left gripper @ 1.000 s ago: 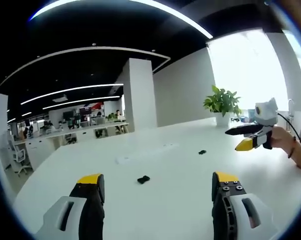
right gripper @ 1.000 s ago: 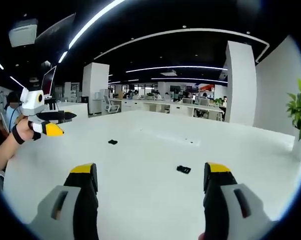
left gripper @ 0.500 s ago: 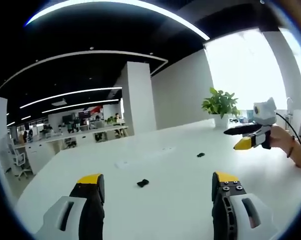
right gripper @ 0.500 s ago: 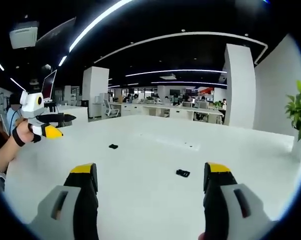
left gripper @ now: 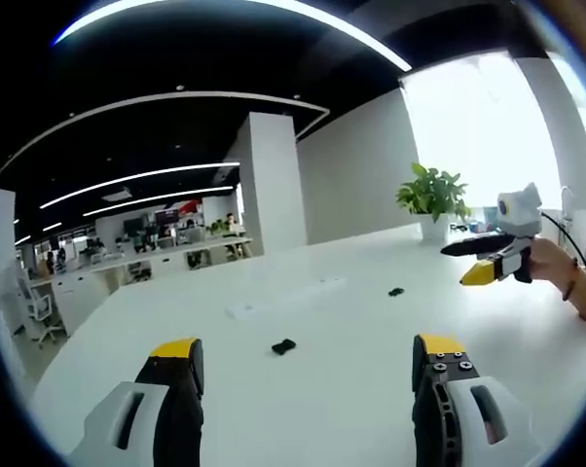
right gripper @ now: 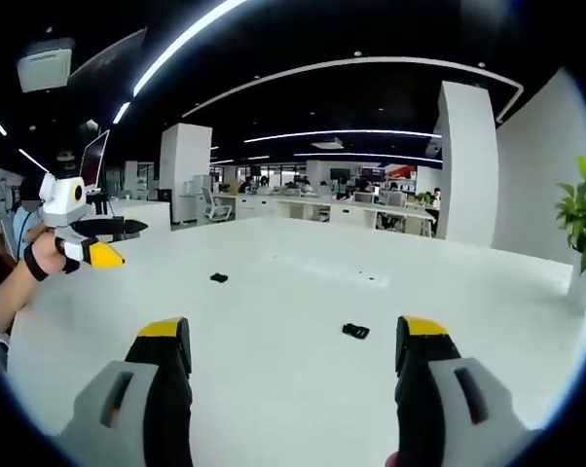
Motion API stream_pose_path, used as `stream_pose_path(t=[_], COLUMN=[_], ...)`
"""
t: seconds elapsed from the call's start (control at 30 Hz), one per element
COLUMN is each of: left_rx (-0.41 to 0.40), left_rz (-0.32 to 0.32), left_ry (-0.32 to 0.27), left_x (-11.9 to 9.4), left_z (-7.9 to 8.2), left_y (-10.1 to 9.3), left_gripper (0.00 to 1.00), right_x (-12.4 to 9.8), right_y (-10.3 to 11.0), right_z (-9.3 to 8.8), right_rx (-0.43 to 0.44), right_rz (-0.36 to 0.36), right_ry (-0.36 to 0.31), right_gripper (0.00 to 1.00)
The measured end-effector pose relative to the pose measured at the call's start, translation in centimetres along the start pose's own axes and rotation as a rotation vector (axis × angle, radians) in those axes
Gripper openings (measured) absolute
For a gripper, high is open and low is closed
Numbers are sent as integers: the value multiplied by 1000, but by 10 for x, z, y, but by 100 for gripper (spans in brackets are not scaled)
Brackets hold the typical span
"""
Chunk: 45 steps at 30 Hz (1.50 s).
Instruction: Snap the two parts of the plastic buckle together until the buckle closes and remains connected.
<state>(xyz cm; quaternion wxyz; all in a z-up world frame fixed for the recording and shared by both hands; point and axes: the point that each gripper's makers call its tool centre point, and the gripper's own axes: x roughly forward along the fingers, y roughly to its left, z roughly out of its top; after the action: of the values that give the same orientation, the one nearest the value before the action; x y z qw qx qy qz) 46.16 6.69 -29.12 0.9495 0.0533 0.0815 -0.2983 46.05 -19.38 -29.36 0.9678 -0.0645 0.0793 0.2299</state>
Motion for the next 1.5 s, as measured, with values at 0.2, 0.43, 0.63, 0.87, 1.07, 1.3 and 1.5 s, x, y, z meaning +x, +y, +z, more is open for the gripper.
stream_pose_path(t=[0.2, 0.43, 0.63, 0.87, 1.07, 1.3, 1.5], left_rx=[-8, -7, -19, -2, 6, 3, -1], left_rz=[-2, -9, -25, -35, -47, -48, -42], left_ry=[0, 2, -11, -21, -9, -3, -9], left_x=[1, 2, 5, 8, 9, 13, 15], left_z=[-1, -3, -1, 0, -3, -1, 1], left_y=[0, -1, -3, -2, -5, -2, 3], left_gripper=[90, 90, 90, 92, 92, 91, 91], right_x=[0, 1, 3, 7, 9, 11, 13], right_y=[0, -1, -7, -6, -3, -4, -4], right_z=[2, 5, 1, 2, 4, 5, 6], right_rx=[2, 11, 19, 22, 22, 14, 9], right_rz=[6, 15, 7, 17, 29, 23, 27], right_ry=[-11, -34, -17, -14, -19, -19, -15], right_gripper=[86, 85, 85, 85, 85, 85, 85])
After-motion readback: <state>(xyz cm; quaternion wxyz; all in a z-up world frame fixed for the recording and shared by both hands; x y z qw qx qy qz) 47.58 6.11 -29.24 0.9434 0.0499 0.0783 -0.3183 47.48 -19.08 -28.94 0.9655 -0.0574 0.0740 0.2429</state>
